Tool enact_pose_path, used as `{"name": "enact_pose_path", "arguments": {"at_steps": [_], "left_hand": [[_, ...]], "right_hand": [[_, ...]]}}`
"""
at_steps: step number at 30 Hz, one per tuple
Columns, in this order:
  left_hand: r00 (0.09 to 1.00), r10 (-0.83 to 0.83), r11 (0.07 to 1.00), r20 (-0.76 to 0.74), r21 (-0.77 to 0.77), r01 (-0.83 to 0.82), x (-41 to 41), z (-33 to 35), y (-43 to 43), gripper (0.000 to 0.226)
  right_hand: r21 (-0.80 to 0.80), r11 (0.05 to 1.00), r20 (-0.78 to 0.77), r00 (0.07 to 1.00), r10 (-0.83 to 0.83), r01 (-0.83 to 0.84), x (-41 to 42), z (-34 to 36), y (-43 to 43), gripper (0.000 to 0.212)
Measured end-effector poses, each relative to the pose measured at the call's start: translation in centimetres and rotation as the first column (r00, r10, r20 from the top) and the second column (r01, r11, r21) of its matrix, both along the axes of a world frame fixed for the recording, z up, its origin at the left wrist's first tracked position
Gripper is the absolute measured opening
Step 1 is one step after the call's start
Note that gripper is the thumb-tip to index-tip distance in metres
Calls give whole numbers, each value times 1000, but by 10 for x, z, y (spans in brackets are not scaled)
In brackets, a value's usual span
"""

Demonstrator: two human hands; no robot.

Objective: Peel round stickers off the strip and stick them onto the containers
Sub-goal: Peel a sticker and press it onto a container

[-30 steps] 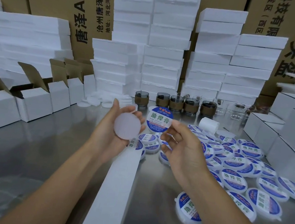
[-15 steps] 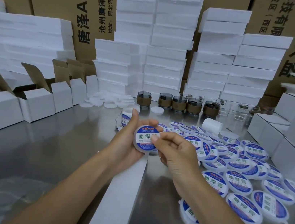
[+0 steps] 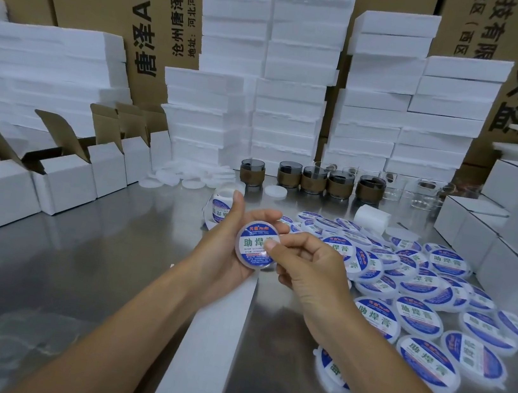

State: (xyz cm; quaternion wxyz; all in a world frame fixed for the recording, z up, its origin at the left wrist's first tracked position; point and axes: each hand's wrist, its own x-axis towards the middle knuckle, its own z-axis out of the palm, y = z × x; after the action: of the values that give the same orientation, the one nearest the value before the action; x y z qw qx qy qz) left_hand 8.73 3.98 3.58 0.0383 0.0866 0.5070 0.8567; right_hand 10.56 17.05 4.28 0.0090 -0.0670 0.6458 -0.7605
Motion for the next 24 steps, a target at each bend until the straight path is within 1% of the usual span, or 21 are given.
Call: {"name": "enact_pose_path", "arguments": {"at_steps": [11, 13, 15, 17, 21, 22, 24], "left_hand": [[1000, -13, 999, 4, -30, 13, 2, 2, 1, 56], [1000, -19, 999, -14, -36, 18, 3, 2, 1, 47], [998, -31, 998, -58, -55, 28, 4, 1, 1, 32], [994, -51, 996, -92, -73, 45, 4, -1, 2, 26], [993, -74, 994, -94, -86, 66, 3, -3, 0, 31], [993, -75, 994, -94, -90, 67, 3, -4, 0, 31], [992, -75, 994, -98, -89, 67, 3, -3, 0, 31]], "right_hand": [[-51, 999, 19, 1000, 1, 0, -1, -2, -1, 10], [-51, 999, 15, 1000, -6, 7, -1, -3, -1, 10], [-61, 998, 6, 1000, -14, 14, -2, -4, -2, 11], [-62, 998, -8, 1000, -27, 26, -2, -5, -2, 12], [16, 995, -60, 994, -93, 94, -4, -9, -3, 12], [66, 989, -95, 988, -122, 129, -4, -10, -3, 13], [192, 958, -216, 962, -169, 211, -4, -11, -4, 14]]}}
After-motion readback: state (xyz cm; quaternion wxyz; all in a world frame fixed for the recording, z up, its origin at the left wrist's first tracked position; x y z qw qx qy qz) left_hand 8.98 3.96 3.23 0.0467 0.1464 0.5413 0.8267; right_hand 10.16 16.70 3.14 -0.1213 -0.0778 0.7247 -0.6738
